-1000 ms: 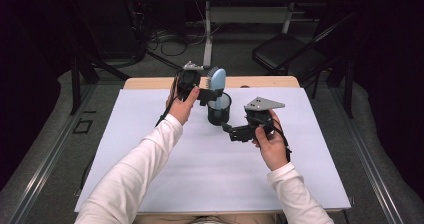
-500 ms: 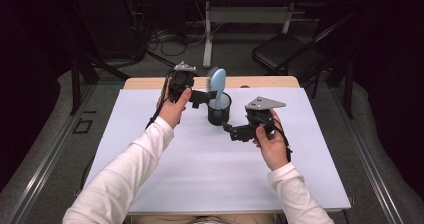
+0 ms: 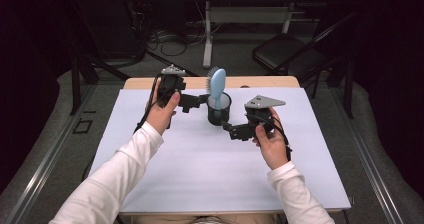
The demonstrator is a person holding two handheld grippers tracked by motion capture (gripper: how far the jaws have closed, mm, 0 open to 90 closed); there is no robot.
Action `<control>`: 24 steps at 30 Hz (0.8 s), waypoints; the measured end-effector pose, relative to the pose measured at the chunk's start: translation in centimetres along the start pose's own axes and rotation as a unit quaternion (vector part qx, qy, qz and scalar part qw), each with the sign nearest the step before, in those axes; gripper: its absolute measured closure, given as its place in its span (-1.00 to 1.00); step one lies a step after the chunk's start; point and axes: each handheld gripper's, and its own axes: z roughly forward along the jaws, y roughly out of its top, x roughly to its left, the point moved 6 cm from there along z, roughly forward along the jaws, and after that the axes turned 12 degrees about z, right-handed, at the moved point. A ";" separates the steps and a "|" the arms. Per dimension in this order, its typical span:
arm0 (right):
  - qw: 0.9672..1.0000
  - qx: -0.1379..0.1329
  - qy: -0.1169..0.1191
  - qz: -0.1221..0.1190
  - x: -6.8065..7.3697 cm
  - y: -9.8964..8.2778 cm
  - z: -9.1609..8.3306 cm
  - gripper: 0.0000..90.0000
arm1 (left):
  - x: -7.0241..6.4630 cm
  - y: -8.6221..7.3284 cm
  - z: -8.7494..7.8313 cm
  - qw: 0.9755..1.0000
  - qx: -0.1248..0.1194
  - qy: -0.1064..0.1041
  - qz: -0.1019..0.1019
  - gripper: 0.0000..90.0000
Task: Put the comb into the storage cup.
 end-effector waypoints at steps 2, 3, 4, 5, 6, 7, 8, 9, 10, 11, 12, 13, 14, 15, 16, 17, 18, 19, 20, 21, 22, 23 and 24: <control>1.000 0.001 -0.001 0.000 0.0 0.0 -0.1 -0.98 | 0.1 -0.2 -0.5 1.000 0.000 -0.001 -0.003 -0.99; 1.000 0.001 -0.002 0.000 -0.1 0.0 -0.1 -0.98 | 0.1 -0.2 -0.7 1.000 0.001 -0.001 -0.002 -0.99; 1.000 0.002 -0.003 0.000 -0.2 0.0 -0.1 -0.98 | 0.2 -0.3 -1.0 1.000 -0.002 -0.001 -0.005 -0.99; 1.000 0.003 -0.004 0.001 -0.3 0.0 -0.2 -0.98 | 0.2 -0.4 -1.1 1.000 -0.002 -0.001 -0.005 -0.99; 1.000 0.003 -0.004 0.002 -0.3 0.0 -0.3 -0.98 | 0.3 -0.5 -1.4 1.000 -0.002 -0.002 -0.007 -0.99; 1.000 0.003 -0.006 0.002 -0.4 0.0 -0.3 -0.98 | 0.3 -0.6 -1.6 1.000 -0.004 -0.001 -0.006 -0.99; 1.000 0.003 -0.007 0.001 -0.4 0.1 -0.4 -0.98 | 0.3 -0.7 -1.9 1.000 -0.004 0.002 -0.008 -0.99; 1.000 0.004 -0.008 0.000 -0.5 0.1 -0.5 -0.98 | 0.4 -0.8 -2.1 1.000 -0.005 0.000 -0.007 -0.99; 1.000 0.003 -0.011 -0.001 -0.6 0.1 -0.6 -0.98 | 0.5 -1.0 -2.4 1.000 -0.005 0.003 -0.010 -0.99; 1.000 0.004 -0.014 -0.001 -0.7 0.2 -0.8 -0.98 | 0.5 -1.1 -2.6 1.000 -0.007 0.003 -0.010 -0.99; 1.000 0.003 -0.016 -0.002 -0.8 0.2 -0.9 -0.98 | 0.6 -1.3 -2.9 1.000 -0.006 0.004 -0.012 -0.99; 1.000 0.004 -0.018 -0.002 -0.9 0.2 -1.0 -0.98 | 0.8 -1.4 -3.2 1.000 -0.007 0.006 -0.014 -0.99; 1.000 0.004 -0.021 -0.001 -1.0 0.2 -1.1 -0.98 | 0.9 -1.5 -3.3 1.000 -0.008 0.007 -0.017 -0.99; 1.000 0.005 -0.023 -0.001 -1.1 0.1 -1.2 -0.98 | 1.0 -1.6 -3.6 1.000 -0.009 0.008 -0.019 -0.99; 1.000 0.005 -0.024 0.000 -1.2 0.1 -1.4 -0.98 | 1.0 -1.8 -3.8 1.000 -0.012 0.009 -0.020 -0.99; 1.000 0.005 -0.026 -0.001 -1.3 0.1 -1.5 -0.98 | 1.1 -1.9 -4.0 1.000 -0.011 0.010 -0.020 -0.99; 1.000 0.007 -0.027 -0.001 -1.4 0.0 -1.6 -0.98 | 1.2 -2.0 -4.2 1.000 -0.010 0.011 -0.022 -0.99; 1.000 0.007 -0.030 -0.001 -1.5 0.0 -1.8 -0.98 | 1.2 -2.2 -4.5 1.000 -0.011 0.012 -0.022 -0.99; 0.999 0.007 -0.031 -0.002 -1.6 0.0 -1.9 -0.98 | 1.3 -2.2 -4.7 1.000 -0.011 0.013 -0.022 -0.99; 0.999 0.007 -0.033 -0.001 -1.7 -0.1 -2.1 -0.98 | 1.3 -2.3 -4.8 1.000 -0.013 0.015 -0.022 -0.99; 0.999 0.007 -0.035 0.000 -1.9 -0.1 -2.3 -0.98 | 1.3 -2.5 -5.1 1.000 -0.013 0.014 -0.022 -0.99; 0.999 0.008 -0.037 0.000 -2.1 -0.1 -2.4 -0.98 | 1.3 -2.6 -5.2 1.000 -0.013 0.014 -0.022 -0.99; 0.999 0.007 -0.038 0.000 -2.2 -0.2 -2.6 -0.98 | 1.3 -2.7 -5.4 1.000 -0.016 0.015 -0.022 -0.99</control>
